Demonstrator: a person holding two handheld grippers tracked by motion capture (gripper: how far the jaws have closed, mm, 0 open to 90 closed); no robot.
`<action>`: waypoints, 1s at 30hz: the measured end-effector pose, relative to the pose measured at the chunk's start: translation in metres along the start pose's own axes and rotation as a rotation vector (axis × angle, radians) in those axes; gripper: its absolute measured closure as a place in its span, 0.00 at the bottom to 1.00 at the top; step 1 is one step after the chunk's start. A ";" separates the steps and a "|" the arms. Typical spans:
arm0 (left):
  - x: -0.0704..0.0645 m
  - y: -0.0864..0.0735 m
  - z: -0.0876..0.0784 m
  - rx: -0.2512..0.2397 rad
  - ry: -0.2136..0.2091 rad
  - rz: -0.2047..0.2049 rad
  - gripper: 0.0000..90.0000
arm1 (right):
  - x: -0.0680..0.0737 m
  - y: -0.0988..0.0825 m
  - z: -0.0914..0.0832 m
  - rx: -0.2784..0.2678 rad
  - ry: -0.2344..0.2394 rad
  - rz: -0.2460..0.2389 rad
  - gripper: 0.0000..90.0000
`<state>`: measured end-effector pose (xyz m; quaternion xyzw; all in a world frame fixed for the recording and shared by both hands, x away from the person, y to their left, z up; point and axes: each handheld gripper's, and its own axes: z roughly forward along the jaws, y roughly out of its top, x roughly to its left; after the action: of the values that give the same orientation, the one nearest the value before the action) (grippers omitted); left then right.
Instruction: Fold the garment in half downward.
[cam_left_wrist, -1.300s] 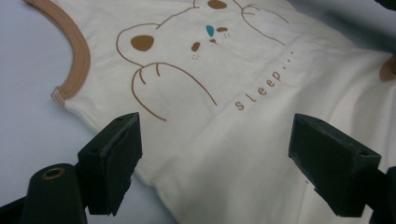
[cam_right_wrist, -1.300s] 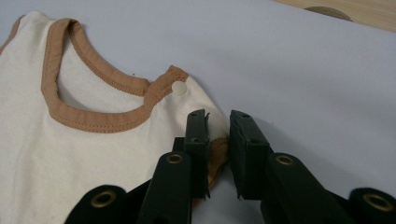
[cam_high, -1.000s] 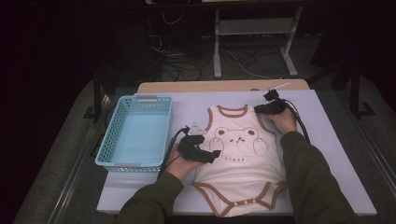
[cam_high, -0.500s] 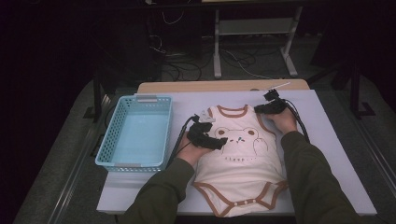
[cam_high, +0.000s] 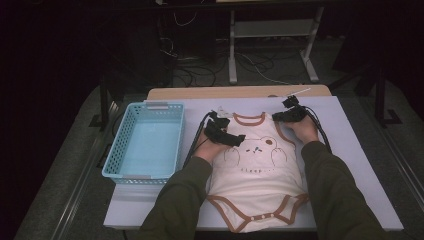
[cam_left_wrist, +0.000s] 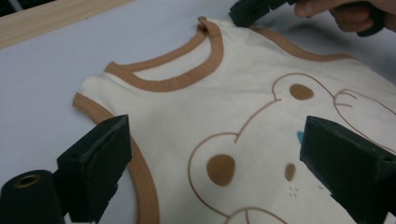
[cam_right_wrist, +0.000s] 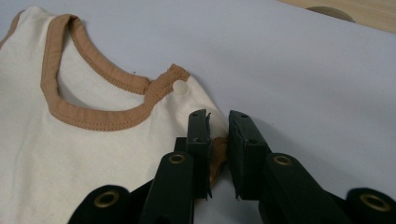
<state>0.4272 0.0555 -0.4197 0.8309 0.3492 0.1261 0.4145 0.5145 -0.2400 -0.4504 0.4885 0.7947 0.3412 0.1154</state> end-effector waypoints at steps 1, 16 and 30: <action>0.003 0.001 0.002 0.002 -0.002 -0.010 0.06 | 0.000 0.000 0.000 0.000 0.000 0.000 0.86; 0.043 0.011 0.023 -0.029 0.086 -0.115 0.07 | 0.000 0.000 0.000 0.001 0.002 0.001 0.86; 0.077 0.018 0.042 0.014 0.153 -0.185 0.34 | 0.001 0.000 -0.001 0.010 -0.004 -0.018 0.86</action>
<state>0.5119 0.0757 -0.4381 0.7861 0.4557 0.1478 0.3906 0.5141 -0.2396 -0.4495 0.4825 0.8006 0.3352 0.1174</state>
